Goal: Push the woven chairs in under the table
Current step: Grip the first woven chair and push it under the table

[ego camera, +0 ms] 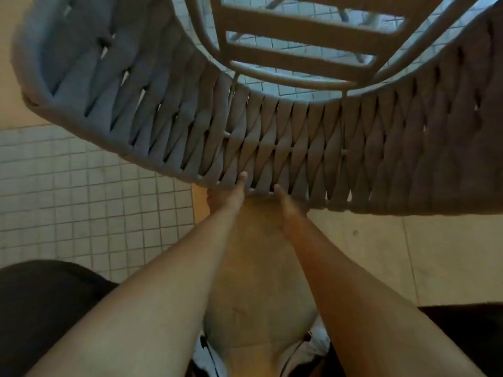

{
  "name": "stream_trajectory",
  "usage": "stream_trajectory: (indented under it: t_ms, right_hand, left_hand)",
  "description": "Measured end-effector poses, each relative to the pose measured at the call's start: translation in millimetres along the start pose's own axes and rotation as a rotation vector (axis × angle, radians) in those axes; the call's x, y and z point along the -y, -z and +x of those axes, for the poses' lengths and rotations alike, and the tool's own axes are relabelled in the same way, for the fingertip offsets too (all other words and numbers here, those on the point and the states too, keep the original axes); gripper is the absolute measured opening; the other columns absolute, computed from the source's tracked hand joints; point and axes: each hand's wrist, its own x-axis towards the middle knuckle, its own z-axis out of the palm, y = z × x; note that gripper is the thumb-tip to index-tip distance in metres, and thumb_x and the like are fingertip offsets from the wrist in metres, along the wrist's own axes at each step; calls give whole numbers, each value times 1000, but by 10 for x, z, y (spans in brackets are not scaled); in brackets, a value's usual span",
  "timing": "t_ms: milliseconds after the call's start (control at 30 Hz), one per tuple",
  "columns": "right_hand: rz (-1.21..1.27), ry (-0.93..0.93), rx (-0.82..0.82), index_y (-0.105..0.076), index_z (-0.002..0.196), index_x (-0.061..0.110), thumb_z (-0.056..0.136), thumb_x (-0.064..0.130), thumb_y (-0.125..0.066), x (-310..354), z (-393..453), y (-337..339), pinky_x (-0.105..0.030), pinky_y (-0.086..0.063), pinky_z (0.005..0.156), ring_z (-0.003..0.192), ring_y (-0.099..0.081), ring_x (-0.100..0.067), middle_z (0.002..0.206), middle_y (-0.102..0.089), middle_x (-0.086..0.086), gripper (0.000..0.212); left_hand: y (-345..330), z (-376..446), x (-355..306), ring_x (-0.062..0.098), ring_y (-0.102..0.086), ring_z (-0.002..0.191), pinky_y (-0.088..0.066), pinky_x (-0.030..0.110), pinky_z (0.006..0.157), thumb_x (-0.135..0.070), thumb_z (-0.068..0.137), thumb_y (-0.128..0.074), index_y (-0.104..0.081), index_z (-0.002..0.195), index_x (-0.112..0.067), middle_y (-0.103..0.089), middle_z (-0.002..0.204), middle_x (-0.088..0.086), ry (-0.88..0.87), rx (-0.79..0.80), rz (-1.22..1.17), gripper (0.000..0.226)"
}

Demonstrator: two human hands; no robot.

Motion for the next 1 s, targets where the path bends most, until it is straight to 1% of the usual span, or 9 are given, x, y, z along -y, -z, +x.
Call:
stream_trajectory:
  t_ms: [67,133,267,367,533,667,767,867,1000]
  right_hand:
    - [212,-10,-62,-32,152,9,74,43,-89,-72,167,-56,-52,-44,109,130,-51,-32,148,-49,-12,102]
    - [380,27,-65,-26,155,10,71,36,-92,-133,325,-107,-52,-45,109,132,-51,-32,150,-48,-13,109]
    - [602,59,-168,-22,155,17,70,27,-94,-216,486,-211,-51,-43,111,133,-50,-32,150,-47,-11,112]
    - [621,50,-196,-27,155,21,75,33,-90,-225,537,-304,-54,-38,115,137,-46,-31,152,-46,-8,103]
    - [545,47,-206,-29,154,19,76,40,-88,-239,631,-305,-52,-39,114,138,-45,-32,151,-45,-9,101]
    - [422,-30,-220,-33,152,11,72,45,-89,-192,604,-191,-45,-44,103,131,-48,-35,148,-45,-12,103]
    - [407,-32,-218,-35,149,6,71,38,-92,-158,394,-93,-46,-44,105,129,-51,-37,144,-49,-15,102]
    - [456,17,-234,-37,142,-1,69,26,-95,-93,42,67,-40,-48,101,122,-59,-37,137,-58,-18,97]
    - [442,24,-284,-32,140,2,67,28,-96,161,-722,351,-37,-49,96,120,-60,-36,135,-58,-18,101]
  left_hand:
    - [-108,166,11,35,-46,132,-44,48,106,-73,72,-72,-35,149,-9,-46,146,13,101,-30,-112,107]
    - [-199,336,46,35,-47,130,-43,46,103,-66,70,-79,-32,150,-7,-46,145,13,178,-28,-275,109]
    - [-357,515,103,34,-49,129,-41,41,104,-52,67,-88,-33,148,-9,-50,143,12,190,-67,-500,107]
    - [-442,598,99,34,-51,130,-41,42,108,-49,64,-91,-31,149,-12,-54,141,12,205,-72,-629,111]
    - [-500,634,184,28,-54,128,-43,38,105,-49,64,-91,-41,145,-15,-59,136,7,112,-76,-666,101]
    - [-408,555,193,26,-56,127,-43,35,102,-49,63,-91,-45,144,-15,-60,136,5,99,-36,-657,99]
    - [-324,332,197,25,-57,127,-44,34,103,-51,62,-91,-46,144,-15,-62,135,5,78,-82,-646,100]
    - [-167,-33,166,24,-61,121,-48,34,102,-57,59,-90,-50,139,-15,-66,130,4,65,-163,-566,98]
    - [159,-796,12,21,-64,115,-47,28,91,-53,63,-90,-56,130,-18,-69,123,1,69,-266,-548,83]
